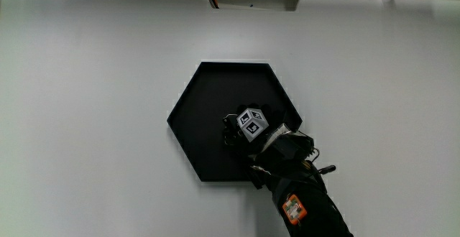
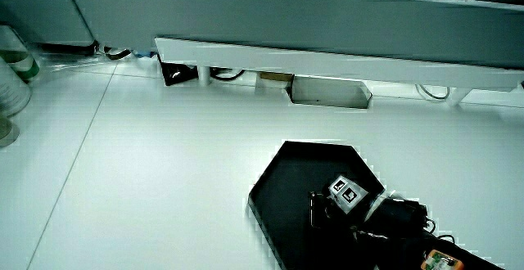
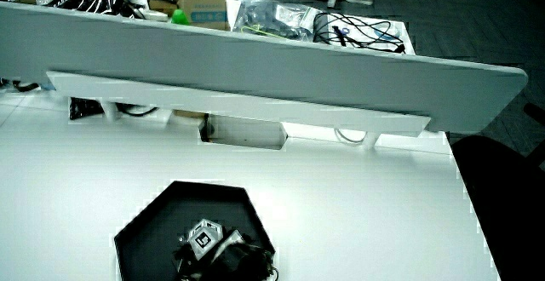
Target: Place speaker into plate
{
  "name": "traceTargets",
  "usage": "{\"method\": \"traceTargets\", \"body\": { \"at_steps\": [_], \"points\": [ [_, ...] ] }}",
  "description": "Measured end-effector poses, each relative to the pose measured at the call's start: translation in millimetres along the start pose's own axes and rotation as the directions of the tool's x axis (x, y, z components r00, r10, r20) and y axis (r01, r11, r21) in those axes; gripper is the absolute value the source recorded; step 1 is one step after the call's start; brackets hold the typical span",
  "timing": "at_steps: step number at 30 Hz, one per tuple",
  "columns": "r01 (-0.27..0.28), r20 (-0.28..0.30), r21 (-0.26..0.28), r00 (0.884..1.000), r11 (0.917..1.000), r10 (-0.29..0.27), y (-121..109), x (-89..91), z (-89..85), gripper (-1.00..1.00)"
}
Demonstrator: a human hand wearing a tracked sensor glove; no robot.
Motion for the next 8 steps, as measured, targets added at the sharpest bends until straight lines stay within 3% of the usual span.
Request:
{"method": "traceTargets", "body": {
  "at_steps": [2,4,5,7,8],
  "points": [
    [0.046,-0.008,0.021,0.999,0.9987,-0.045,-5,5.5,-3.1,-0.93],
    [0.015,-0.082,0.059,0.997,0.9982,-0.011,-10,12.5,-6.5,-1.0],
    [0.034,-0.095,0.076,0.995,0.9965,-0.027,-15,16.7,-6.4,-1.0],
    [0.032,-0.181,0.148,0.983,0.9885,-0.004,-23,25.9,-8.7,-1.0],
    [0.063,-0.23,0.199,0.973,0.9779,-0.016,-31,31.7,-8.6,-1.0]
  ]
}}
